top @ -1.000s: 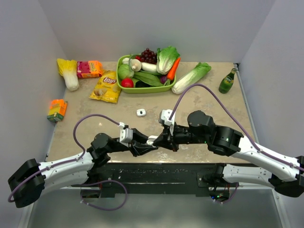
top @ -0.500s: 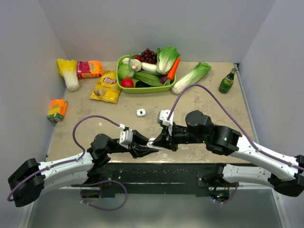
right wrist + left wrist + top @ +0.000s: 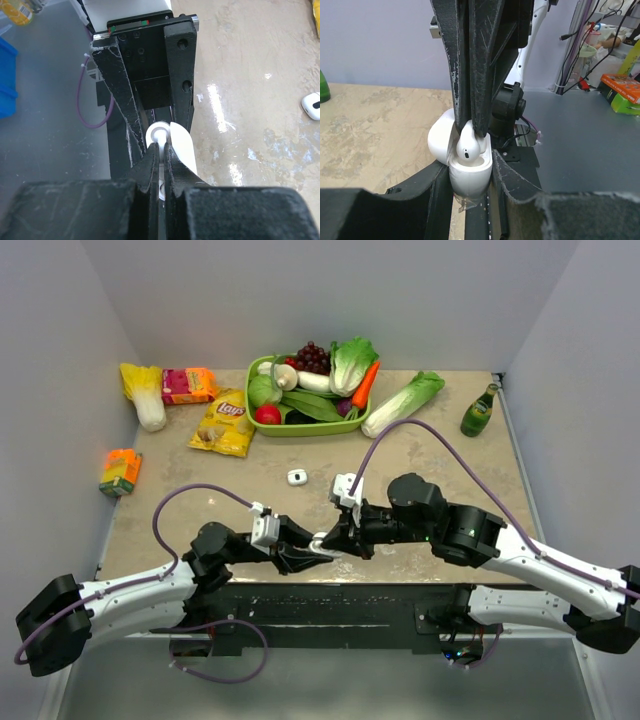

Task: Insert the wireless bluetooth earbuds into the charging case
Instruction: Adjust the left earbud in the left side groove of the charging case, then close the charging case with the earbuds at the center of the board, then place the charging case with the earbuds at the center of the board.

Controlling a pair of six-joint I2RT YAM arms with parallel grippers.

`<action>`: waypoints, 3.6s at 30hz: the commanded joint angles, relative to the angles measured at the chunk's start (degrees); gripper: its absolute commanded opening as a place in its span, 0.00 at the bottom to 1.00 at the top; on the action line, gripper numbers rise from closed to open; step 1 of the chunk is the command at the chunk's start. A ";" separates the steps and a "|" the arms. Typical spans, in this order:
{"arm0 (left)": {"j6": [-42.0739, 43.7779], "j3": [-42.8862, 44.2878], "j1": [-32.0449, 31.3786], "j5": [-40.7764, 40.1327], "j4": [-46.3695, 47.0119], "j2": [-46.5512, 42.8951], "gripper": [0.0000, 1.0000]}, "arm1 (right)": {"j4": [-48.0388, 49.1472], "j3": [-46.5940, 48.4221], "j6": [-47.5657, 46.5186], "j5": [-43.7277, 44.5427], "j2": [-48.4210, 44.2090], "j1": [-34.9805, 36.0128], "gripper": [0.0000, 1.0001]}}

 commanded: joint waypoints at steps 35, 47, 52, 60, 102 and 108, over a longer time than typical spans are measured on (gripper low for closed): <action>1.22 2.13 -0.48 -0.38 4.29 1.44 0.00 | 5.51 3.16 4.81 10.75 -9.16 2.70 0.40; 0.43 1.07 -0.57 -1.44 6.57 -0.05 0.00 | 2.62 1.06 8.76 26.48 -7.51 2.70 0.42; 0.26 0.90 -0.57 -1.61 7.27 -0.66 0.00 | 1.21 1.14 9.91 29.21 -4.86 2.70 0.27; 0.26 0.20 -0.65 -2.40 7.71 -1.90 0.00 | 0.77 1.23 9.38 25.27 -2.22 2.70 0.30; -22.60 30.33 10.16 -25.69 -16.61 54.61 0.07 | 8.33 -15.12 23.27 53.21 -11.10 2.70 0.57; -21.37 31.66 10.77 -29.02 -21.99 56.90 0.37 | 7.19 -15.38 22.83 54.26 -12.24 2.70 0.58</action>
